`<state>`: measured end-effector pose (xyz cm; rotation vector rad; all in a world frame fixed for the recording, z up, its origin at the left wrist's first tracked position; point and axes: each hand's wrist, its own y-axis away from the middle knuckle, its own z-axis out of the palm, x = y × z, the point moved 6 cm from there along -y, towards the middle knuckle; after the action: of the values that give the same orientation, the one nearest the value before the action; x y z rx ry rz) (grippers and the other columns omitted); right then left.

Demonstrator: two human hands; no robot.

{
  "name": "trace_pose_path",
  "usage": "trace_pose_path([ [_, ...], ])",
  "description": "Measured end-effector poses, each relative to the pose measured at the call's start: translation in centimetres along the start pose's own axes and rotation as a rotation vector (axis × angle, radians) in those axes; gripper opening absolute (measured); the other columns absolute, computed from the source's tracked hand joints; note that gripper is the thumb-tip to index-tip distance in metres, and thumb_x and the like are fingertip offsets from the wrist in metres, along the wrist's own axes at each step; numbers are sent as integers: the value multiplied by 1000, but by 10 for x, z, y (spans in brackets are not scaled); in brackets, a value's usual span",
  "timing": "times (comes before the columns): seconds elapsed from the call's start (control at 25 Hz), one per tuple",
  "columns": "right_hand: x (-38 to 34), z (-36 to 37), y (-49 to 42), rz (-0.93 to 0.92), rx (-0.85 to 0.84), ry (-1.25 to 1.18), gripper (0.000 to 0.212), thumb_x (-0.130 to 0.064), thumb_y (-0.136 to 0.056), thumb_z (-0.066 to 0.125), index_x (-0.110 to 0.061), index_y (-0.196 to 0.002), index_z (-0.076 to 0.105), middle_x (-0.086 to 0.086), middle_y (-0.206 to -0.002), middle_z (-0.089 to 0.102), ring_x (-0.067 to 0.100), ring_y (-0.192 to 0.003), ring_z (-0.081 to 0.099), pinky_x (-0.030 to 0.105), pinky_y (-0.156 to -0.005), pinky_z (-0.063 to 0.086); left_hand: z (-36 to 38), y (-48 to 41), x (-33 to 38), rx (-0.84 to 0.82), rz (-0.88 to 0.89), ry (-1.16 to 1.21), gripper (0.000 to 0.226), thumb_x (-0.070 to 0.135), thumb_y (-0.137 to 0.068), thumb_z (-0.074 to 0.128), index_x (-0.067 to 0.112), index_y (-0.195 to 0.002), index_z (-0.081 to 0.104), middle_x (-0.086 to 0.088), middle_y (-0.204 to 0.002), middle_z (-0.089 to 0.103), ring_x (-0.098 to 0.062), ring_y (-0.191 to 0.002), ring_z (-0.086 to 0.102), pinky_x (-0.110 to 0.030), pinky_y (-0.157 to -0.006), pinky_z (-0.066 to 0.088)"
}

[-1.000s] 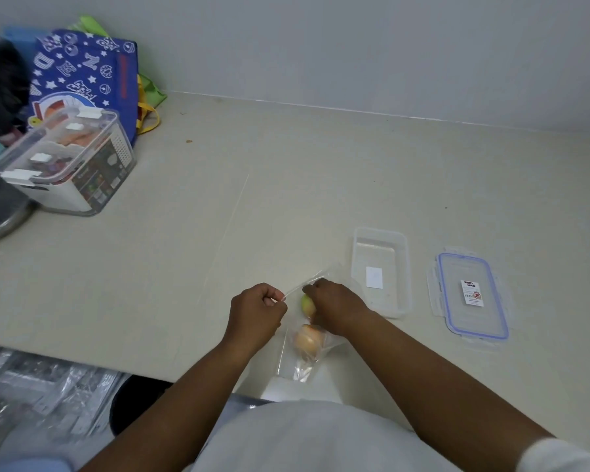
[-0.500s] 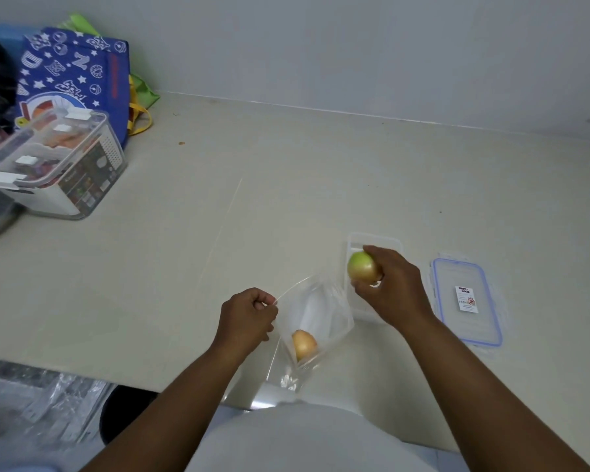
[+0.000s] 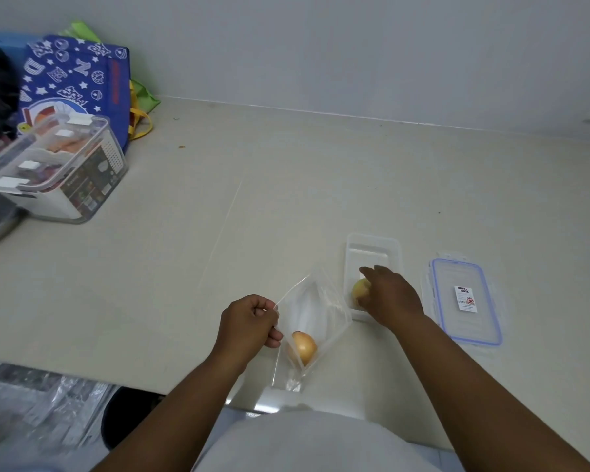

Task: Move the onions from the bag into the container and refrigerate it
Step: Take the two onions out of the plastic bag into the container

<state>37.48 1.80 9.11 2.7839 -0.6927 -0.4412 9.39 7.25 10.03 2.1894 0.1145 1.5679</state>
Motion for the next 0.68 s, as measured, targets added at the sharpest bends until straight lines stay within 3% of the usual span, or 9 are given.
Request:
trace_pose_path([
  [0.08,-22,-28,24,-144,268,-130,49,-33,-84,69,-21,-130,58,5,-134,60,26,-120,56,36,-94,49,-1,2,-2,-2,-1,5,9,5,-82,61,7,-79,69,-9,-61,66,-26,-52,71,-31,-50,58],
  [0.16,-58,-53,56,-432,486,-307,30,-26,-83,72,-18,-112,70,2,-108,72,20,-100,66,31,-86,52,-1,4,-5,1,-7,10,10,4,-81,60,8,-78,69,-9,-59,67,-27,-53,71,-32,-51,59],
  [0.24,-98,-46,76,-640,302,-315,21,-25,-85,67,-21,-105,72,-3,-98,74,14,-89,68,28,-79,54,-2,5,-6,2,-8,11,11,4,-81,60,9,-78,69,-9,-58,68,-27,-53,71,-33,-52,59],
  [0.32,-120,-12,72,-566,-57,-140,29,-27,-88,63,-22,-116,68,-1,-111,72,18,-102,66,33,-86,54,-1,6,-6,-11,0,-4,9,6,-81,61,10,-79,69,-8,-57,69,-28,-54,72,-33,-53,60],
  [0.4,-119,22,59,-403,-302,65,40,-26,-86,65,-20,-126,63,5,-124,64,25,-112,61,40,-91,53,0,8,-6,-24,6,-10,8,8,-82,61,11,-79,69,-5,-55,68,-28,-54,72,-33,-54,60],
  [0.52,-123,51,47,-390,-400,231,35,-22,-82,66,-15,-116,65,8,-116,64,27,-105,62,42,-86,56,-1,12,-10,-25,5,-19,9,8,-82,60,11,-80,68,-3,-53,68,-29,-55,72,-36,-56,61],
  [0.68,-121,70,43,-437,-421,253,26,-17,-85,59,-18,-110,63,8,-111,64,27,-98,61,36,-75,50,-3,14,-15,-25,6,-18,10,8,-81,59,12,-80,69,-4,-54,69,-30,-55,72,-39,-59,62],
])
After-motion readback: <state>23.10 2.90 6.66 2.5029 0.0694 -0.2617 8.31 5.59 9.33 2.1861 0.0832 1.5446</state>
